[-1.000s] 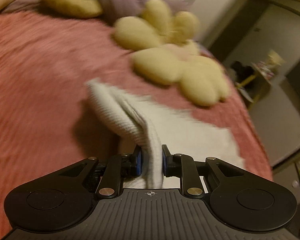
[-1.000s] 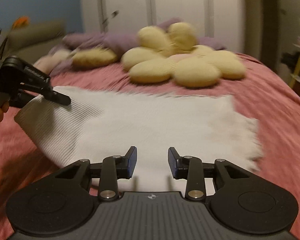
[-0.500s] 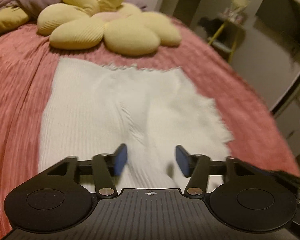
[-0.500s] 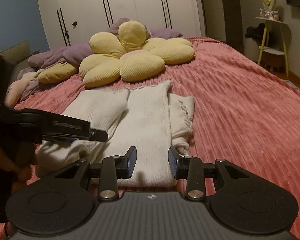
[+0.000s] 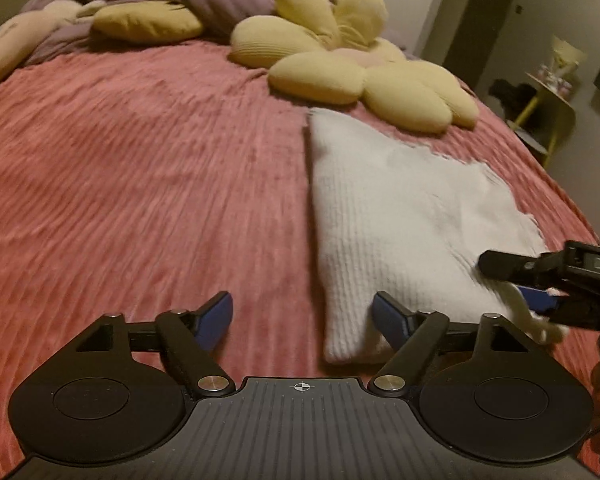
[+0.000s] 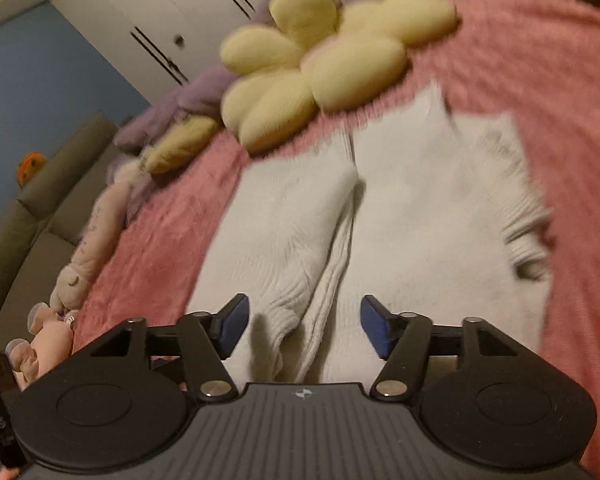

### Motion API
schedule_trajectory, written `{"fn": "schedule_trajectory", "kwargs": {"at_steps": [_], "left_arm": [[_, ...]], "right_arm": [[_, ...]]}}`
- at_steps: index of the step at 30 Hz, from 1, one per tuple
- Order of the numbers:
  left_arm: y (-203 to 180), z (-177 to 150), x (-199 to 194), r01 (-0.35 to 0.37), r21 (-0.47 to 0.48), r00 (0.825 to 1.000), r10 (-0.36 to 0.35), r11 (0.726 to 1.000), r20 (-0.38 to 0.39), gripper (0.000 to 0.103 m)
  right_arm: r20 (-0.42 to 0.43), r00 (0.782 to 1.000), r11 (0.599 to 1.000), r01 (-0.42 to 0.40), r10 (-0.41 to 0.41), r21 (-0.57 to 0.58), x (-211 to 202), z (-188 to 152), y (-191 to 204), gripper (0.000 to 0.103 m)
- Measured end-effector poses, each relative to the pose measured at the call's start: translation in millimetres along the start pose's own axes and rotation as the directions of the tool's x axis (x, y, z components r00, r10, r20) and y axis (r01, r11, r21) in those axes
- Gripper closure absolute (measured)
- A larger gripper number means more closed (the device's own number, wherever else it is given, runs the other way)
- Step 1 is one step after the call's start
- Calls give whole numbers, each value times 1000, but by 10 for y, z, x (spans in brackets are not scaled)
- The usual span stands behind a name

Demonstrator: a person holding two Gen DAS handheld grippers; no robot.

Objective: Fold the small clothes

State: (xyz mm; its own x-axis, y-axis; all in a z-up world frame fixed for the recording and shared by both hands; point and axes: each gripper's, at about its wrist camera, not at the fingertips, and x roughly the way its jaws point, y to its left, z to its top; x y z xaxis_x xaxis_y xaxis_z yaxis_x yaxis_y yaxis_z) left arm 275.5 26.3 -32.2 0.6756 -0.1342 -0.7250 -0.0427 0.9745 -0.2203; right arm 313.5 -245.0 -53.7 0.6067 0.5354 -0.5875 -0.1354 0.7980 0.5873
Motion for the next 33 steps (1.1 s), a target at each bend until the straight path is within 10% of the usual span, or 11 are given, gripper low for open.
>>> {"fn": "schedule_trajectory", "kwargs": {"at_steps": [3,6,11,14,15,19,21,25,28,33], "left_arm": [[-1,9,51,11,10,1000,-11,1000,-18,19],[14,-9,46,22,17,1000,-21,1000,-16,19],[-2,-93,36,28,0,999,-28,1000,-29,19],[-22,-86,28,20,-8,999,-20,1000,-35,19],[-30,-81,14,18,-8,999,-18,1000,-37,17],[-84,-54,-61,11,1,1000,-11,1000,-18,13],[-124,-44,-50,23,3,1000,-23,1000,-15,13],[-271,-65,53,44,17,998,-43,999,-49,13],[-369,-94,96,44,36,997,-42,998,-62,12],[-401,-99,134,40,31,996,-38,999,-75,12]], "right_arm": [[-31,999,997,-33,35,64,178,27,-28,38],[-17,999,997,-42,43,61,246,58,-18,74],[-39,996,993,-74,78,87,364,146,-31,52],[-51,996,995,-66,70,78,456,215,30,58],[-57,997,997,-53,56,63,487,231,57,85],[76,992,966,114,-98,-234,281,239,422,88],[219,961,903,240,-170,-355,71,185,602,88],[474,812,665,565,-341,-489,-51,-102,675,87],[290,843,727,538,-453,-427,114,-35,253,82],[208,939,933,313,-275,-177,-304,118,-88,64]]}}
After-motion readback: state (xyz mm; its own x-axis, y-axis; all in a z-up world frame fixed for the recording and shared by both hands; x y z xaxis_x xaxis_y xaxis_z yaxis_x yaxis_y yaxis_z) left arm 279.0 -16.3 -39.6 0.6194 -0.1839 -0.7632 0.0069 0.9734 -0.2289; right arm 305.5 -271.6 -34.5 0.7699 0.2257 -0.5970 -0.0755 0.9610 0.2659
